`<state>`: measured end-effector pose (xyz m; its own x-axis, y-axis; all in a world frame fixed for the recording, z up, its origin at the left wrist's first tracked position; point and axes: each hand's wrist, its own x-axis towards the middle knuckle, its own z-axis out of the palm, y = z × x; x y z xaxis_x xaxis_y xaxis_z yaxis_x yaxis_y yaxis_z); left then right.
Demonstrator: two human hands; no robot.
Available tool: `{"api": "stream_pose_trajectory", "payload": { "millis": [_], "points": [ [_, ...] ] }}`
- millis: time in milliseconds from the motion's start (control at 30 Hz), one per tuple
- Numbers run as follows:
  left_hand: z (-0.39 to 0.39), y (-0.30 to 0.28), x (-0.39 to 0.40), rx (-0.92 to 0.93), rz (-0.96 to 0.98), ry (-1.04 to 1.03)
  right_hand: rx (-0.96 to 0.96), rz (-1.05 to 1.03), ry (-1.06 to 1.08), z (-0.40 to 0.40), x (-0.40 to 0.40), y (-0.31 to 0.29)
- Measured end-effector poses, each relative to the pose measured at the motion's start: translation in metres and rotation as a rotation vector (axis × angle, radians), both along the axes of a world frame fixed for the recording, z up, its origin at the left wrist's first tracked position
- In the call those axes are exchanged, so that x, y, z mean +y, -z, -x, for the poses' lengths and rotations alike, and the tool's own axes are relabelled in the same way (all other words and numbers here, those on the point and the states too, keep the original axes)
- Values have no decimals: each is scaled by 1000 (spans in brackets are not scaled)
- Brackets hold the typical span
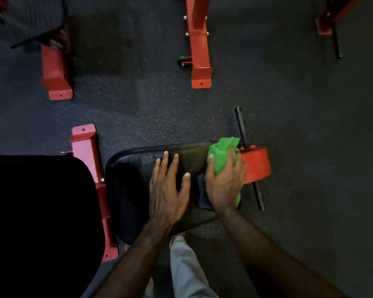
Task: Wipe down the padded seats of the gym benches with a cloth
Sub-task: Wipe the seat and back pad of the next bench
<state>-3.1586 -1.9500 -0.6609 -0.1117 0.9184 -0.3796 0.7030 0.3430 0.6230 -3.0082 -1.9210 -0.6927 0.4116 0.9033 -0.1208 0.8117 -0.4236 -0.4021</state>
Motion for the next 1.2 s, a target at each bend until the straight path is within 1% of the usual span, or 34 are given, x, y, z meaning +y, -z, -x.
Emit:
{"api": "stream_pose_trajectory", "payload": {
  "millis": [33, 67, 100, 133, 167, 200, 233, 267, 300, 333, 400, 433, 467, 500, 533, 567, 600, 633, 700, 733, 767, 833, 867, 900, 967, 1000, 1033, 1067, 1100, 1133, 1167, 1200],
  "points": [
    [-2, 0, 0, -12, 2, 2, -37, 25, -172, 2, -8, 0],
    [-5, 0, 0, -24, -1, 14, -86, 33, -399, -6, -14, -2],
    [-7, 0, 1, -30, -5, 26, -117, 31, -568, -22, -14, -2],
    [-10, 0, 1, -30, -6, 35, -124, 21, -596, -36, -11, -1],
    [-12, 0, 1, -30, -4, 40, -123, 15, -494, -45, -8, 3],
    [-13, 0, 2, -32, -1, 43, -73, 27, -280, -46, -5, 6],
    [-14, -1, 2, -35, 3, 44, 34, 41, -3, -40, -5, 6],
    [-15, -1, 1, -38, 7, 47, 109, 52, 182, -26, -6, 2],
    [-18, 0, 2, -42, 12, 54, 128, 53, 213, -15, -8, -3],
    [-18, 0, 0, -45, 19, 54, 100, 47, 82, -7, -16, -5],
    [-21, 0, 0, -51, 18, 65, -7, 17, -393, -18, -37, -6],
    [-21, 0, 1, -52, 12, 69, -43, 2, -507, -34, -39, -2],
    [-21, 1, 1, -49, 5, 70, -79, -10, -459, -47, -41, 4],
    [-21, 2, 1, -44, -3, 71, -49, -8, -265, -51, -41, 9],
    [-20, 3, 0, -39, -3, 73, 49, 6, 32, -49, -42, 9],
    [-19, 2, -1, -36, 0, 75, 142, 17, 279, -37, -42, 6],
    [-18, 3, -3, -35, 2, 80, 187, 35, 340, -24, -44, 0],
    [-20, 2, -4, -37, 3, 87, 166, 40, 250, -17, -50, -4],
    [-22, 0, -7, -42, 7, 89, 47, 22, -109, -21, -67, -1],
    [-25, -1, -8, -46, 2, 93, 2, 24, -170, -33, -69, 1],
    [-27, -2, -8, -44, -6, 93, 17, 35, -93, -41, -68, 5],
    [-30, -2, -10, -38, -18, 83, 133, 52, 259, -37, -64, 7],
    [-30, -1, -11, -37, -20, 74, 159, 79, 318, -24, -61, 2],
    [-29, -1, -11, -42, -17, 65, 132, 96, 198, -11, -61, -5],
    [-26, 2, -14, -59, -16, 72, 43, 68, -376, -5, -68, -8],
    [-24, 3, -15, -57, -19, 78, 11, 63, -584, -13, -65, -6],
    [-22, 4, -16, -39, -25, 79, -12, 58, -639, -24, -59, -5],
    [-18, 5, -19, -14, -29, 71, -32, 41, -557, -28, -56, -4],
    [-14, 6, -20, 10, -28, 57, -27, 26, -359, -28, -54, -2],
    [-7, 7, -24, 33, -28, 27, 12, 24, -106, -19, -55, -3],
    [-1, 8, -27, 51, -36, -8, 53, 21, 74, -6, -59, -4],
    [6, 8, -30, 64, -51, -47, 50, 11, 86, 8, -65, -7]
  ]
}}
